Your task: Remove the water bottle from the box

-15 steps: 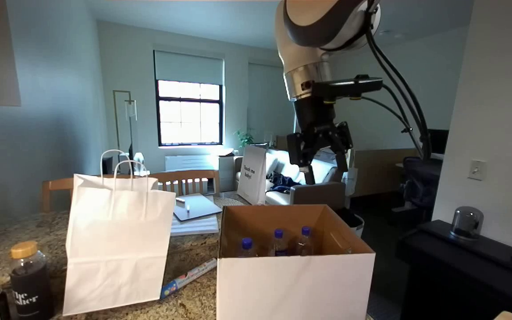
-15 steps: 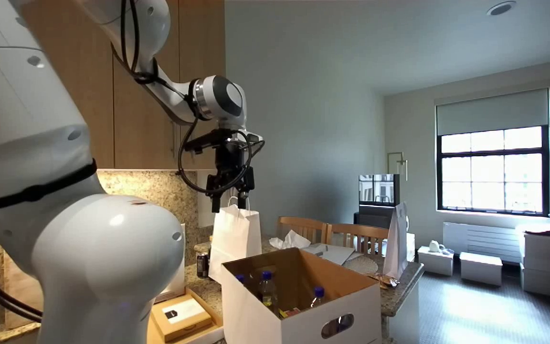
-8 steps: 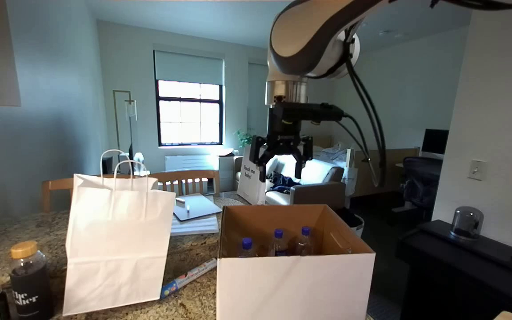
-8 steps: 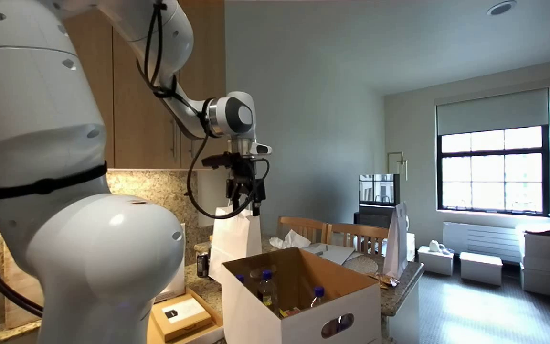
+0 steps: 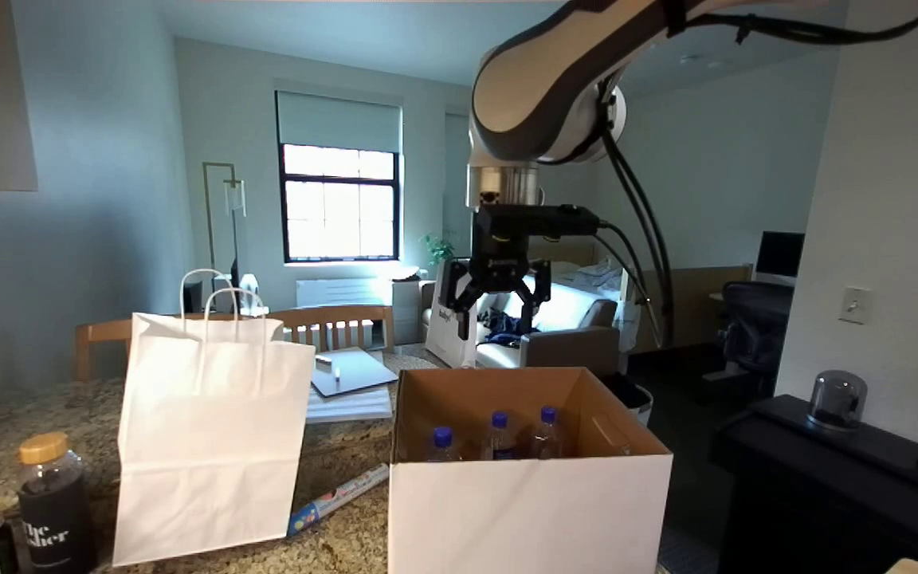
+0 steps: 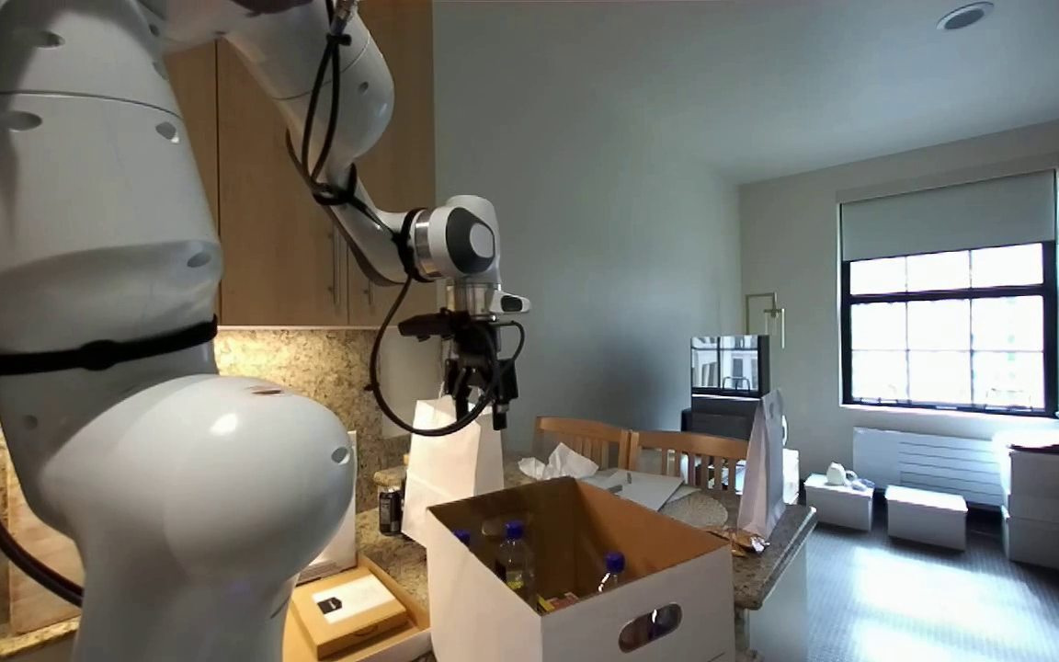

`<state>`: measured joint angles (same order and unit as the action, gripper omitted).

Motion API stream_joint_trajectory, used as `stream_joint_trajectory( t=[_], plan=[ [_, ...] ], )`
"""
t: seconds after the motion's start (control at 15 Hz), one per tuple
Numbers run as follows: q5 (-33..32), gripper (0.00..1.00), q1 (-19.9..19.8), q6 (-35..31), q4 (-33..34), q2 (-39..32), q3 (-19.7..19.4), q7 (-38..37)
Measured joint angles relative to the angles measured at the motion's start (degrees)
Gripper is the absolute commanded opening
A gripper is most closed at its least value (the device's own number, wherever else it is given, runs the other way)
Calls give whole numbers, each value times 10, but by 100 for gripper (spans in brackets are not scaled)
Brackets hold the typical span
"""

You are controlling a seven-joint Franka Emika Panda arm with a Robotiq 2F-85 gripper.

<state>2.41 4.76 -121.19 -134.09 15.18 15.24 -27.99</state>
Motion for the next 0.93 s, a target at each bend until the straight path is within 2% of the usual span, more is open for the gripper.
stream_joint_trajectory(
  t=[0.47, 0.93],
  plan=[
    [-10, 100, 3, -35, 82, -187, -28, -1],
    [-10, 100, 52, -43, 168, -332, -58, -1]
  ],
)
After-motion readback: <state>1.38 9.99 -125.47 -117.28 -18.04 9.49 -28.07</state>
